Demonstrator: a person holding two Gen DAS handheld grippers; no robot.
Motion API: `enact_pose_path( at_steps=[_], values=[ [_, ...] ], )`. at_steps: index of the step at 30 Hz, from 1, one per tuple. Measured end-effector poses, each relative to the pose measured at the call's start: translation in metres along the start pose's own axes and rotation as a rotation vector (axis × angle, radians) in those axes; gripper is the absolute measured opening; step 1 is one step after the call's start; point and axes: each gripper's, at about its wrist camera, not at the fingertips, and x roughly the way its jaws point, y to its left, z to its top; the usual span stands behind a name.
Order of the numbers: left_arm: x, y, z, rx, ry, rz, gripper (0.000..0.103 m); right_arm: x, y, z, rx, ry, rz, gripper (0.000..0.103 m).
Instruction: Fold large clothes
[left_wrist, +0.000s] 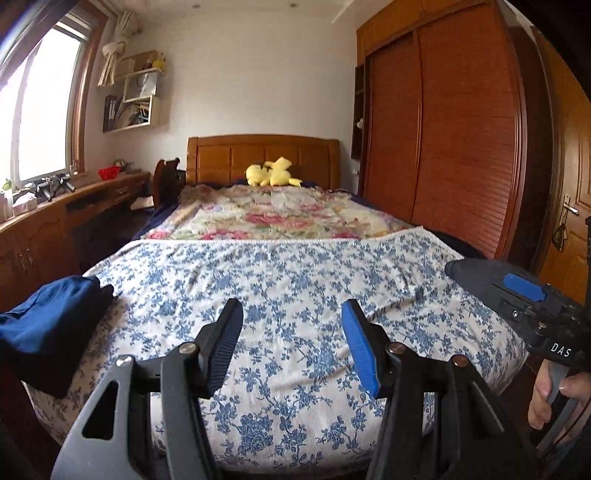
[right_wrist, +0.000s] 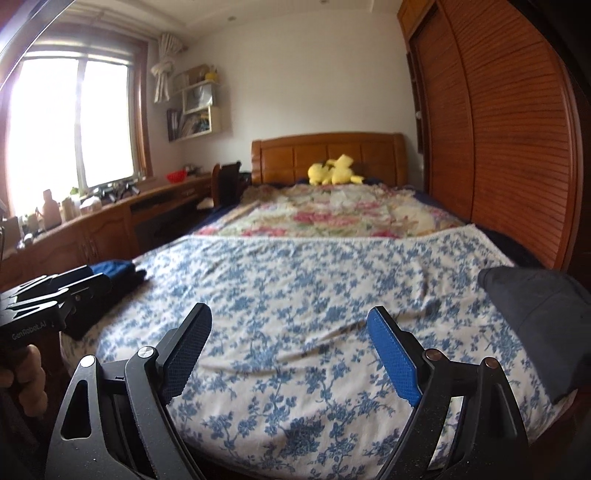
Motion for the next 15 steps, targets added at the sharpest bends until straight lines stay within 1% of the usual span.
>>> enact_pose_path(
  at_steps=[4, 15],
  values=[
    [-0.007, -0.001, 0.002, 0.013, -0.024, 0.020, 0.055, -0.013, -0.002, 0.003, -0.002, -0.026, -0.010, 0.088],
    [-0.008, -0.004, 0.002, 0.012, -0.024, 0.020, 0.055, -0.018, -0.004, 0.004, -0.005, -0.041, -0.022, 0.088]
  ],
)
